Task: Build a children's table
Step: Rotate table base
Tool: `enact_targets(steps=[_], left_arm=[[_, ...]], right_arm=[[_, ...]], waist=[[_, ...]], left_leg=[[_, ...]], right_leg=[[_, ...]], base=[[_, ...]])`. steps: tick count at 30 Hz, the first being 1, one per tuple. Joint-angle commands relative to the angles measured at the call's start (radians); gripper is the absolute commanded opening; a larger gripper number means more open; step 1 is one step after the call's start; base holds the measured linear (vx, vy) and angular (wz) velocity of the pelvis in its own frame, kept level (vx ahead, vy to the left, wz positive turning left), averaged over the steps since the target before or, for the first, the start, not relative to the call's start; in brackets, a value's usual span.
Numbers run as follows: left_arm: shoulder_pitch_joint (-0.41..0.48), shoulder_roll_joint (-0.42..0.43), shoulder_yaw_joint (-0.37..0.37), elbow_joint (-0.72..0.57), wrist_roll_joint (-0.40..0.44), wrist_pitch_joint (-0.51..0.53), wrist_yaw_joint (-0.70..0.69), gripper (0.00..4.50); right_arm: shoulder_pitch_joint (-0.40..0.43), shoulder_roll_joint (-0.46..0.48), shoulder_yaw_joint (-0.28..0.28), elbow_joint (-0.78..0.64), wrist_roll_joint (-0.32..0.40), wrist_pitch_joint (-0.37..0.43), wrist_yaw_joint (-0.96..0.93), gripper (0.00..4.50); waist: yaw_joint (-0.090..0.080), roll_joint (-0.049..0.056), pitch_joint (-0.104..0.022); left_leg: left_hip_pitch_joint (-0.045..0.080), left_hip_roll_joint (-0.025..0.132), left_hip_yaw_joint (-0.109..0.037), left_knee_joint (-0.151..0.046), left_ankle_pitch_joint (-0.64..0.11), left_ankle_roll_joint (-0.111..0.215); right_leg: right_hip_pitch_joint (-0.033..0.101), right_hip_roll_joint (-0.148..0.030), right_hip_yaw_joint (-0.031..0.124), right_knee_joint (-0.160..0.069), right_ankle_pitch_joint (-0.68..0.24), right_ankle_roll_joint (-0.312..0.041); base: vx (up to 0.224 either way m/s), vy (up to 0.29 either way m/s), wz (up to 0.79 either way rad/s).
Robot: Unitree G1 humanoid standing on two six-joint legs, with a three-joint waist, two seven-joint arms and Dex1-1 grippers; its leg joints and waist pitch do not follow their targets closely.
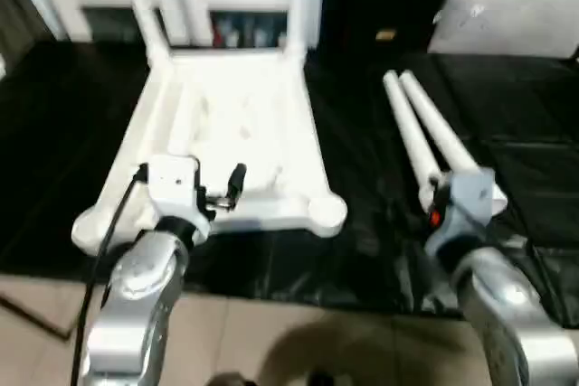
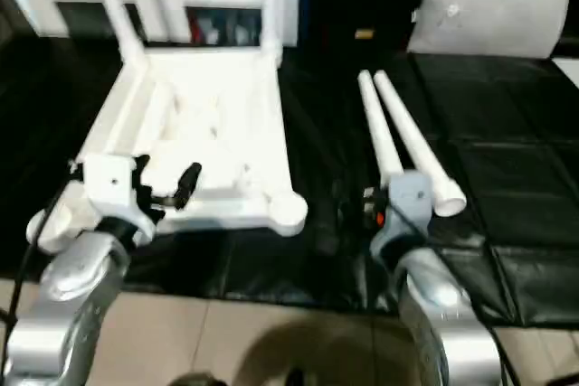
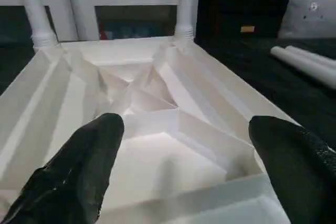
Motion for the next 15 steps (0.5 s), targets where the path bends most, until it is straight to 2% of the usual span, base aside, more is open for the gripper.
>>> enact_targets(steps=[1,2,3,4,5,6,7,8,9,10,11,12,13,14,15], left_arm=[[0.006,-0.001,-0.009,-0.016,-0.008,0.006,-0.005,4.40],[0.006,-0.003,-0.009,-0.015,-0.009,0.005,-0.003,4.40],[0.006,-0.011,-0.005,-0.011,-0.008,0.003,0.001,4.40],[0.007,-0.015,-0.003,-0.008,-0.007,0.005,0.004,4.40],[0.009,-0.018,-0.003,-0.007,-0.005,0.005,0.005,4.40],[0.010,-0.019,-0.003,-0.006,-0.004,0.006,0.005,4.40],[0.012,-0.015,-0.006,-0.009,-0.009,0.008,0.006,4.40],[0.012,-0.013,-0.007,-0.010,-0.012,0.009,0.007,4.40],[0.010,-0.012,-0.009,-0.009,-0.015,0.009,0.008,4.40],[0.009,-0.011,-0.009,-0.008,-0.017,0.009,0.009,4.40],[0.007,-0.010,-0.010,-0.007,-0.018,0.009,0.010,4.40],[0.006,-0.012,-0.009,-0.005,-0.019,0.009,0.010,4.40],[0.005,-0.015,-0.008,-0.004,-0.017,0.009,0.009,4.40],[0.004,-0.018,-0.008,-0.003,-0.015,0.009,0.008,4.40],[0.004,-0.018,-0.008,-0.003,-0.015,0.009,0.008,4.40]], right_arm=[[-0.010,-0.004,0.003,-0.019,0.007,0.000,0.003,4.50],[-0.012,-0.004,0.003,-0.017,0.006,-0.003,0.002,4.50],[-0.019,-0.004,0.004,-0.010,0.000,-0.016,0.001,4.50],[-0.024,-0.005,0.005,-0.006,0.004,-0.017,0.006,4.50],[-0.027,-0.005,0.008,-0.004,0.007,-0.021,0.011,4.50],[-0.029,-0.005,0.010,-0.003,0.009,-0.022,0.015,4.50],[-0.031,-0.005,0.007,-0.002,0.010,0.002,0.010,4.50],[-0.033,-0.005,0.005,0.001,0.009,0.006,0.010,4.50],[-0.034,-0.006,0.004,0.004,0.009,0.001,0.012,4.50],[-0.035,-0.007,0.003,0.008,0.008,-0.004,0.015,4.50],[-0.037,-0.013,0.005,0.011,0.004,-0.004,0.017,4.50],[-0.039,-0.016,0.006,0.013,0.003,-0.007,0.020,4.50],[-0.042,-0.020,0.008,0.015,0.004,-0.009,0.023,4.50],[-0.044,-0.021,0.008,0.016,0.005,-0.010,0.024,4.50],[-0.044,-0.021,0.008,0.016,0.005,-0.010,0.024,4.50]], waist=[[0.004,0.010,-0.027],[0.014,-0.004,-0.018],[0.004,-0.067,-0.008],[-0.007,-0.043,0.021],[-0.017,-0.057,-0.014],[-0.007,-0.039,-0.015],[-0.046,0.006,-0.019],[-0.048,0.027,-0.033],[0.007,0.042,-0.001],[0.032,0.028,0.016],[0.036,0.003,0.020],[0.042,0.008,-0.008],[0.024,-0.030,-0.039],[0.030,-0.069,-0.066],[0.064,-0.091,-0.070]], left_leg=[[-0.013,0.236,-0.094,-0.184,-0.495,0.113],[-0.005,0.198,-0.062,-0.176,-0.567,0.070],[0.079,0.010,0.017,0.024,-0.390,-0.002],[0.130,-0.042,0.037,0.139,-0.240,0.008],[0.021,-0.045,0.023,0.062,-0.203,0.059],[0.059,-0.024,0.018,0.036,-0.229,0.069],[0.243,0.074,-0.001,-0.001,-0.470,0.045],[0.218,0.200,-0.050,-0.090,-0.633,0.041],[0.099,0.252,0.025,-0.237,-0.918,-0.090],[0.087,0.267,0.068,-0.280,-1.059,-0.097],[0.080,0.265,0.101,-0.278,-1.090,-0.071],[0.070,0.203,0.073,-0.240,-1.036,-0.052],[0.140,0.099,0.079,-0.132,-0.811,-0.029],[0.127,0.044,0.082,-0.061,-0.604,-0.005],[-0.041,0.003,0.020,0.090,-0.222,0.107]], right_leg=[[0.055,-0.187,0.135,0.087,-0.155,-0.035],[0.040,-0.181,0.157,0.068,-0.254,-0.039],[-0.055,-0.195,0.137,-0.160,-0.942,0.102],[-0.141,-0.190,0.119,-0.245,-1.242,0.162],[0.048,-0.194,0.121,-0.174,-1.133,0.243],[0.036,-0.189,0.098,-0.183,-1.076,0.251],[-0.088,-0.047,-0.004,-0.205,-0.886,0.220],[-0.029,-0.091,-0.028,-0.046,-0.616,0.150],[0.022,-0.105,-0.024,0.164,-0.213,-0.022],[0.034,-0.116,-0.017,0.245,-0.199,-0.040],[0.052,-0.136,0.004,0.269,-0.240,-0.015],[0.090,-0.146,0.025,0.207,-0.252,0.010],[0.053,-0.182,0.110,0.063,-0.547,0.050],[0.085,-0.213,0.152,-0.004,-0.610,0.074],[0.204,-0.314,0.241,-0.073,-0.659,0.078]], base=[[-0.086,0.018,0.07],[-0.054,-0.033,0.18],[0.000,0.000,0.00],[0.000,0.000,0.00],[0.000,0.000,0.00],[-0.093,0.008,-0.02],[-0.070,0.012,-0.01],[-0.146,0.033,-0.31],[-0.049,0.032,-0.69],[-0.049,0.032,-0.69],[0.009,-0.064,-0.68],[0.091,-0.097,-0.33],[0.091,-0.097,-0.33],[0.134,-0.119,-0.19],[0.123,-0.104,-0.05]])
